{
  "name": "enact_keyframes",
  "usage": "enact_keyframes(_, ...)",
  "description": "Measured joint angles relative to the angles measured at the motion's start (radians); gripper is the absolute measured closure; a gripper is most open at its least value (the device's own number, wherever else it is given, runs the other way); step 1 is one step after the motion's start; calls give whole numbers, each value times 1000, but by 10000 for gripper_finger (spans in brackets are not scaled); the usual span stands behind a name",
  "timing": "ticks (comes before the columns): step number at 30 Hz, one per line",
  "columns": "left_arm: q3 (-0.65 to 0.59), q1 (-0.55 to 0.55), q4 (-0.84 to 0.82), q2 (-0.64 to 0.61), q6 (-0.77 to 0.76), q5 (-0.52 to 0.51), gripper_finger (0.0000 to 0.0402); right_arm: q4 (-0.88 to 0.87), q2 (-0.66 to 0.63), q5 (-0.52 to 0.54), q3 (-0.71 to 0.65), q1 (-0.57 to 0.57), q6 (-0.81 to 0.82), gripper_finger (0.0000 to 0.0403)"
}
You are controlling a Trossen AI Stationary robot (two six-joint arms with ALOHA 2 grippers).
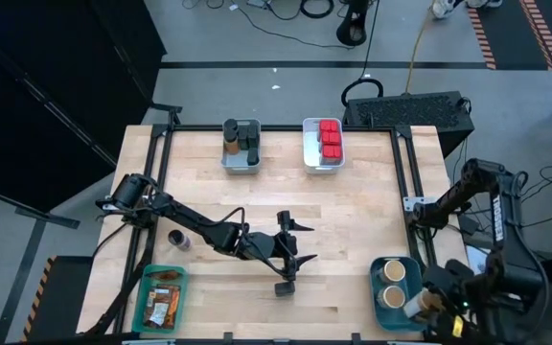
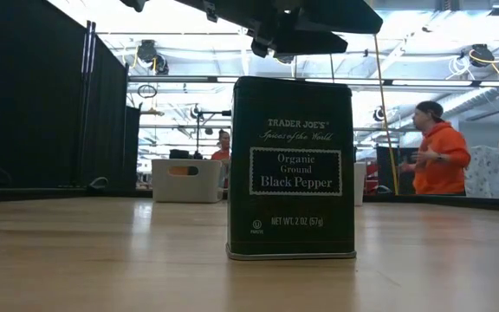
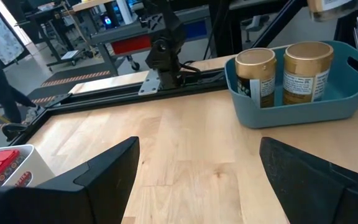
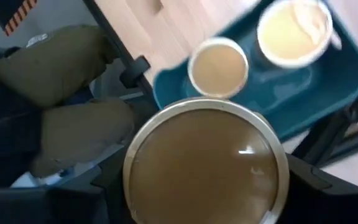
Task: Sort spices by type
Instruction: Put the gold spice bottle into the blue bin
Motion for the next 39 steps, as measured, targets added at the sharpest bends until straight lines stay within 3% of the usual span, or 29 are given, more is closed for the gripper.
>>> enact_keyframes(9,0,0,0,0,-1,0,70,115,0,7,-116,69,138,150)
enact_keyframes(39,0,1,0,0,0,0,70,296,1,-16,-373,24,-89,150)
